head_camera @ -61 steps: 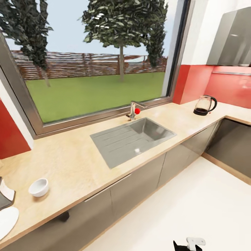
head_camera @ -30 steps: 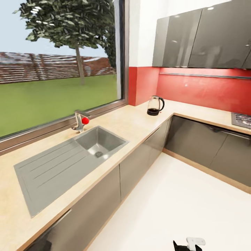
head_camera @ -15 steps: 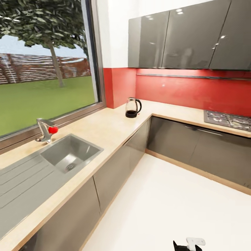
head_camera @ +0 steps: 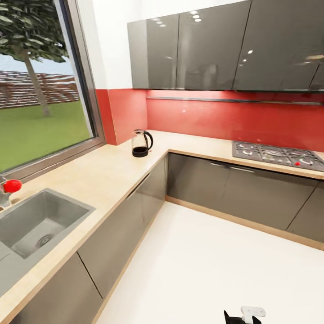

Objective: Set up a coffee station on the kitchen countertop: keep the coffee maker on the countertop, move the bottle of coffee from the kitchen shelf to the counter next to the coffee maker, place a paper coffee filter on top of the coffee maker, put the saucer next to the coffee maker with the coffee cup on the saucer, and place the electric kettle next to the coffee maker.

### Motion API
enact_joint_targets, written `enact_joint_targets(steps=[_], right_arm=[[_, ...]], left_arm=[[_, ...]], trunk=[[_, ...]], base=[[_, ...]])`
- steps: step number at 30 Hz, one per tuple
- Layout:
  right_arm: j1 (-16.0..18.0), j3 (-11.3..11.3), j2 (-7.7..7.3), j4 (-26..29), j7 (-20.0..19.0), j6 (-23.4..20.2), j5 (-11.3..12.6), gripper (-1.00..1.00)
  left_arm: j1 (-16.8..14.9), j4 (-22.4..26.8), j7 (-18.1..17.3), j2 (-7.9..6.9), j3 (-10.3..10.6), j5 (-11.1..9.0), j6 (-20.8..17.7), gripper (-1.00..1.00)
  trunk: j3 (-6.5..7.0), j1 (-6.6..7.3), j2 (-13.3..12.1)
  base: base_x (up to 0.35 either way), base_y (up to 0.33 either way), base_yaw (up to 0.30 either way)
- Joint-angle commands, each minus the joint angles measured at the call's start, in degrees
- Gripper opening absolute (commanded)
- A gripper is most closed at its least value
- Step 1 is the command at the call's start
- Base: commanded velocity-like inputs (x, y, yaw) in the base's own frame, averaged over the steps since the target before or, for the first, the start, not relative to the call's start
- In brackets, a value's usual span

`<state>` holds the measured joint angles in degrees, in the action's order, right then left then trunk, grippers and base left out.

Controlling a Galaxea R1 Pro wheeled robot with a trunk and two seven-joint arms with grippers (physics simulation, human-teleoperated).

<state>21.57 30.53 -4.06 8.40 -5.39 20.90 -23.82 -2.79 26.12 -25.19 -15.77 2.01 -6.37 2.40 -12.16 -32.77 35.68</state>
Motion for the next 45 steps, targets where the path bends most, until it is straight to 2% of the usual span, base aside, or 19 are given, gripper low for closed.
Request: enact_joint_targets(steps=[1, 8, 15, 45], right_arm=[[0.1, 0.5, -0.01, -0.1, -0.3, 0.2, -0.2, 1.00], [0.1, 0.5, -0.07, 0.0, -0.3, 0.2, -0.1, 1.00], [0.1, 0.5, -0.44, 0.0, -0.4, 0.2, -0.2, 1.00], [0.1, 0.5, -0.33, 0.0, -0.4, 0.2, -0.2, 1.00]], left_arm=[[0.0, 0.0, -0.1, -0.05, 0.2, -0.6, 0.1, 1.00], [0.0, 0.0, -0.1, -0.05, 0.2, -0.6, 0.1, 1.00], [0.0, 0.0, -0.1, -0.05, 0.2, -0.6, 0.1, 1.00], [0.0, 0.0, 0.0, -0.05, 0.2, -0.8, 0.1, 1.00]], trunk=[[-0.06, -0.04, 0.1], [-0.05, -0.04, 0.1], [-0.04, -0.04, 0.1], [-0.04, -0.04, 0.1]], base=[[0.243, -0.197, -0.299], [0.249, -0.198, -0.135], [0.279, -0.198, -0.007], [0.295, -0.176, 0.000]])
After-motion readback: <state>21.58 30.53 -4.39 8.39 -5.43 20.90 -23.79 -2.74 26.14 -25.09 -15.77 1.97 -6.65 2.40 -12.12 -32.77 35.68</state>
